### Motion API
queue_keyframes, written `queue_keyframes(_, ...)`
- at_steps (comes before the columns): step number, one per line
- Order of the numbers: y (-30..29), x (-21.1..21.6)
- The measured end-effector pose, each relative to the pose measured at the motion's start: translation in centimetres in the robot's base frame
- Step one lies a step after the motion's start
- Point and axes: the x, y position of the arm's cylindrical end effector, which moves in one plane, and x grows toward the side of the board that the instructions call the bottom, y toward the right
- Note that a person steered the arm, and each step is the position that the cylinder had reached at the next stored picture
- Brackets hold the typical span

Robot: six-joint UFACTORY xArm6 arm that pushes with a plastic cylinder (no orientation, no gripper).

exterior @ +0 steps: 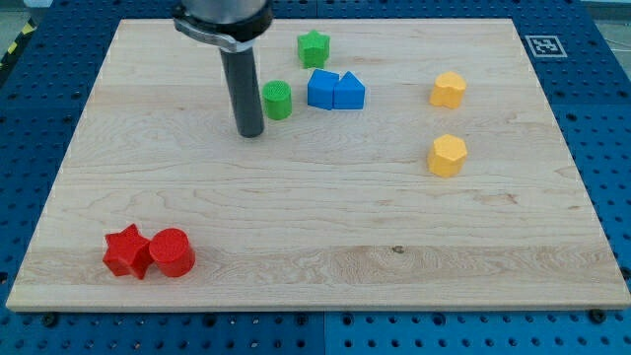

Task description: Push the green circle into the green star

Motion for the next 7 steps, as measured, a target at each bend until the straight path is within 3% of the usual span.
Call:
queue_keyframes(1, 3.1, -2.5)
queue_keyframes(3, 2.4, -9.0)
queue_keyframes(5, -1.3, -7.3)
queue_keyframes(6, -4.9, -8.2)
queue_keyframes(7, -3.8, -10.8)
